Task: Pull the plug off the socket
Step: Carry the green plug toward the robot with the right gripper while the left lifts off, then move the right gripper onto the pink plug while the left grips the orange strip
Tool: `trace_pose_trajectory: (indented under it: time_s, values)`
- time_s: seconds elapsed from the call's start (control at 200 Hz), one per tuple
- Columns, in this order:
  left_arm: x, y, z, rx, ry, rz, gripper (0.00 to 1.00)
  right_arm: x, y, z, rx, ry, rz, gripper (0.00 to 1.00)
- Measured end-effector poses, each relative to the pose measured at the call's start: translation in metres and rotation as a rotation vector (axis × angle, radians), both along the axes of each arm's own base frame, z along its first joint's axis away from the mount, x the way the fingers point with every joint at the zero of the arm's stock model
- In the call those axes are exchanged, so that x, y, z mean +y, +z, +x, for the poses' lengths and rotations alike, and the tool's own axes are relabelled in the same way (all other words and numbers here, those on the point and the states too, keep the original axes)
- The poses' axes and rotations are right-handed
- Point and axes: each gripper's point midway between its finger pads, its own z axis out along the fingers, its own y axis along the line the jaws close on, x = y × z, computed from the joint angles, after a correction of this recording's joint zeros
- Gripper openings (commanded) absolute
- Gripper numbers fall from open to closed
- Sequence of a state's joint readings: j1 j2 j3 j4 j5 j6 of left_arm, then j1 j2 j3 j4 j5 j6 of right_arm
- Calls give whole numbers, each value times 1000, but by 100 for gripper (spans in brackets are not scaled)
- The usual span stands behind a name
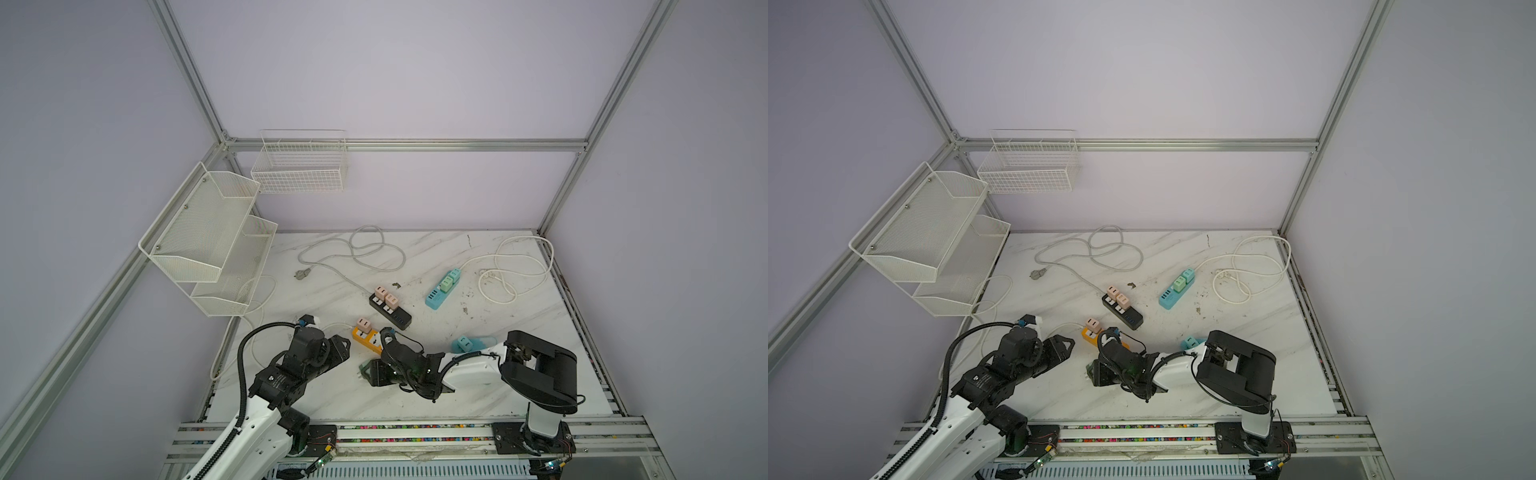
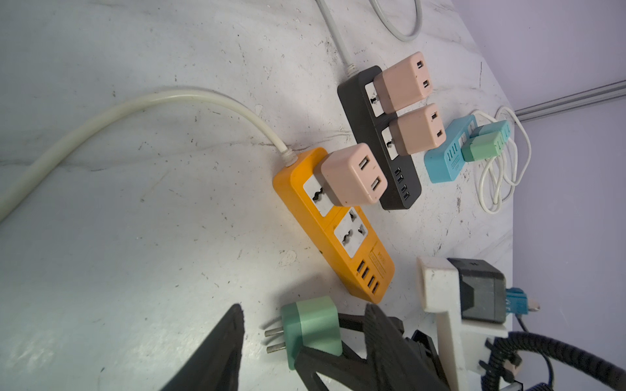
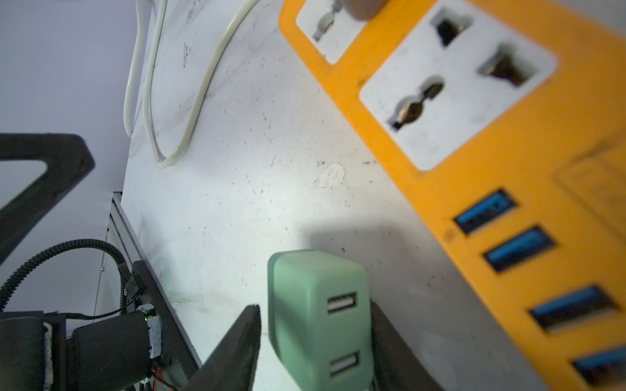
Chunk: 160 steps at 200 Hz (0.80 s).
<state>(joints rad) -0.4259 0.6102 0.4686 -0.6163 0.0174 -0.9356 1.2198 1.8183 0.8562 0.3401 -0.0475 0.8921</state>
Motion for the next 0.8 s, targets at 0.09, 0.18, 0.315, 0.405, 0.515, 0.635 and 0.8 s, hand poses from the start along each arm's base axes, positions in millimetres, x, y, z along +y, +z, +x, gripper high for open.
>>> trace_pose_trajectory:
  time_s: [0.09, 0.18, 0.315, 0.405, 0.515, 0.635, 0.8]
  values:
    - [0, 0, 0, 1, 1, 0, 58, -4, 2, 0, -8, -2, -17, 56]
    - [0, -1, 0, 5, 1, 3, 59, -8, 5, -1, -19, -1, -36, 58]
    - [1, -3, 0, 8, 5, 10, 59, -13, 16, -1, -47, 4, -45, 60]
    - [3, -4, 1, 11, 11, 17, 60, -15, 24, 0, -74, 14, -48, 61]
    - [4, -3, 2, 7, 17, 21, 60, -16, 33, 0, -101, 26, -43, 63]
    - [4, -3, 2, 8, 23, 21, 60, -19, 48, 2, -147, 44, -37, 63]
    - [6, -2, 5, -4, 36, 22, 61, -17, 75, 10, -247, 77, -46, 65]
